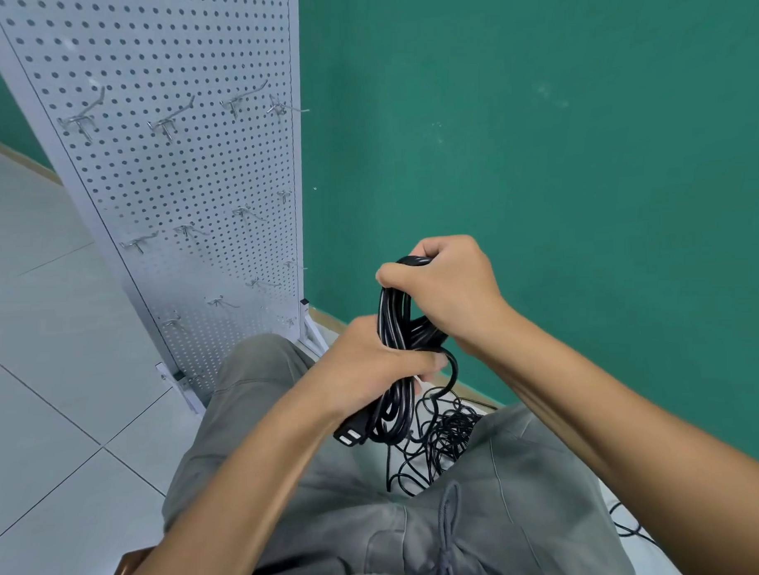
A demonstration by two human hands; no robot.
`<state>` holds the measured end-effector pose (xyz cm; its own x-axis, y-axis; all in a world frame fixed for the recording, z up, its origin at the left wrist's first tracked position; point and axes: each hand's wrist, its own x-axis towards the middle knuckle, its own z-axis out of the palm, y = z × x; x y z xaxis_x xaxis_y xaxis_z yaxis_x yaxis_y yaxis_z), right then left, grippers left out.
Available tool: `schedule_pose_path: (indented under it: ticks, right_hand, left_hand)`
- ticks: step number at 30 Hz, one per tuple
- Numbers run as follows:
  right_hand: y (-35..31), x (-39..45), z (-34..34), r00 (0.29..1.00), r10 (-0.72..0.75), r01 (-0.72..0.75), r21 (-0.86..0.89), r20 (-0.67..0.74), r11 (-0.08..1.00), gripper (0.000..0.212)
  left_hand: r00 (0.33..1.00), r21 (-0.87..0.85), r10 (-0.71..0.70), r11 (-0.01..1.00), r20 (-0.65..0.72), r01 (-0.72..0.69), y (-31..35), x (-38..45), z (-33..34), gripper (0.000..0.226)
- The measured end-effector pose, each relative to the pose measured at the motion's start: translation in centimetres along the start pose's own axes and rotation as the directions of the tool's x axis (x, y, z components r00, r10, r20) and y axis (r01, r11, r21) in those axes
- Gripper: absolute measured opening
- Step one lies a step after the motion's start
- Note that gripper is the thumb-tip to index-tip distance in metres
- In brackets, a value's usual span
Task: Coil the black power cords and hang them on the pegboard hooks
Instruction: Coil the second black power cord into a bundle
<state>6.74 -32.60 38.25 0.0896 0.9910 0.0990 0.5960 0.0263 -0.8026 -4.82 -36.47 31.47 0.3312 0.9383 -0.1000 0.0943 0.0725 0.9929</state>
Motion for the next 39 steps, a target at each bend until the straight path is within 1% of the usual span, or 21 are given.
schedule_pose_path:
  ticks: [1,3,5,6,8,11,13,15,17,20,22,24,26,27,29,30,32,34,36,37,39]
  right_hand:
    - [-0.1,0.2,0.1,1.0,0.015,-0.015,0.003,0.005,1.0,0.03]
    - [-0.3,0.5,0.3,0.999,0.032,-0.032,0.013,0.028,0.999,0.024]
    - [-0.4,0.7,0.5,0.998,0.027,-0.029,0.031,0.062,0.999,0.012]
    - [-0.4,0.7,0.5,0.996,0.02,-0.023,0.039,0.082,0.999,0.007]
    - [-0.4,0.6,0.7,0.993,0.014,-0.021,0.058,0.12,0.998,0.012]
    - [-0.4,0.7,0.6,0.988,-0.012,-0.002,0.091,0.152,0.996,0.022]
    - [-0.5,0.8,0.3,0.986,-0.052,0.038,0.089,0.161,0.995,0.033]
    - [-0.7,1.1,-0.3,0.98,-0.07,0.054,0.089,0.187,0.995,0.032]
    - [-0.8,1.5,-1.1,0.975,-0.055,0.038,0.08,0.217,0.996,0.025]
    - [-1.1,1.8,-2.3,0.967,-0.007,-0.004,0.041,0.256,0.999,0.011]
    - [-1.4,1.8,-2.5,0.968,0.009,-0.013,0.013,0.252,1.0,0.004]
    - [-1.6,1.6,-2.4,0.974,-0.001,0.011,-0.041,0.226,0.999,0.005]
    - [-1.8,1.5,-2.1,0.976,-0.026,0.047,-0.089,0.216,0.995,0.009]
    - [-2.0,1.5,-2.0,0.975,-0.042,0.068,-0.109,0.219,0.992,0.01]
    - [-2.3,1.5,-2.1,0.958,-0.078,0.11,-0.104,0.277,0.988,0.01]
    - [-2.5,1.5,-2.4,0.936,-0.102,0.127,-0.052,0.336,0.991,0.01]
    - [-2.7,1.6,-3.1,0.878,-0.167,0.129,0.114,0.448,0.985,0.014]
    - [-2.8,1.9,-3.8,0.829,-0.211,0.089,0.25,0.518,0.964,0.022]
    - [-2.6,2.3,-4.2,0.786,-0.23,0.048,0.314,0.574,0.948,0.028]
    - [-2.5,2.4,-4.2,0.769,-0.238,0.037,0.329,0.594,0.943,0.029]
    - [-2.4,2.3,-4.0,0.754,-0.244,0.02,0.35,0.61,0.937,0.03]
  left_hand:
    - [0.998,0.039,0.018,0.999,-0.056,-0.015,0.2,0.0,0.1,0.018]
    - [0.985,0.168,0.042,0.986,-0.167,-0.013,0.4,0.0,0.5,0.033]
    - [0.958,0.369,0.032,0.926,-0.286,0.079,0.8,-0.4,1.2,0.046]
    - [0.942,0.442,0.031,0.888,-0.335,0.127,1.0,-0.7,1.5,0.051]
    - [0.923,0.492,0.047,0.856,-0.383,0.16,1.2,-0.9,1.9,0.053]
    - [0.921,0.525,0.058,0.835,-0.385,0.167,1.8,-1.1,1.7,0.055]
    - [0.931,0.462,0.048,0.877,-0.363,0.135,2.0,-1.1,1.5,0.05]
    - [0.938,0.363,0.043,0.927,-0.344,0.091,2.4,-1.3,1.5,0.047]
    - [0.937,0.323,0.069,0.945,-0.343,0.048,2.6,-1.6,1.5,0.045]
    - [0.916,0.417,0.169,0.909,-0.363,-0.003,3.2,-2.1,1.8,0.033]
    - [0.903,0.497,0.225,0.868,-0.367,-0.014,3.3,-2.4,2.4,0.032]
    - [0.889,0.564,0.266,0.826,-0.373,-0.01,3.3,-2.7,3.3,0.035]
    - [0.885,0.577,0.258,0.817,-0.388,0.015,3.4,-2.9,3.8,0.037]
    - [0.89,0.556,0.233,0.831,-0.393,0.028,3.5,-2.8,3.7,0.037]
    - [0.912,0.437,0.145,0.898,-0.383,0.041,3.6,-2.6,3.2,0.034]
    - [0.931,0.352,0.1,0.935,-0.351,0.033,3.6,-2.4,2.7,0.033]
    - [0.969,0.161,0.055,0.987,-0.24,-0.016,3.6,-2.0,1.6,0.035]
    - [0.99,0.029,0.018,0.999,-0.138,-0.015,3.6,-1.8,0.5,0.04]
    - [0.998,-0.062,-0.036,0.998,-0.05,0.033,3.7,-1.8,-0.4,0.045]
    - [0.998,-0.074,-0.058,0.996,0.0,0.058,3.7,-1.8,-0.5,0.043]
    - [0.994,-0.088,-0.063,0.994,0.087,0.071,3.7,-2.0,-0.6,0.027]
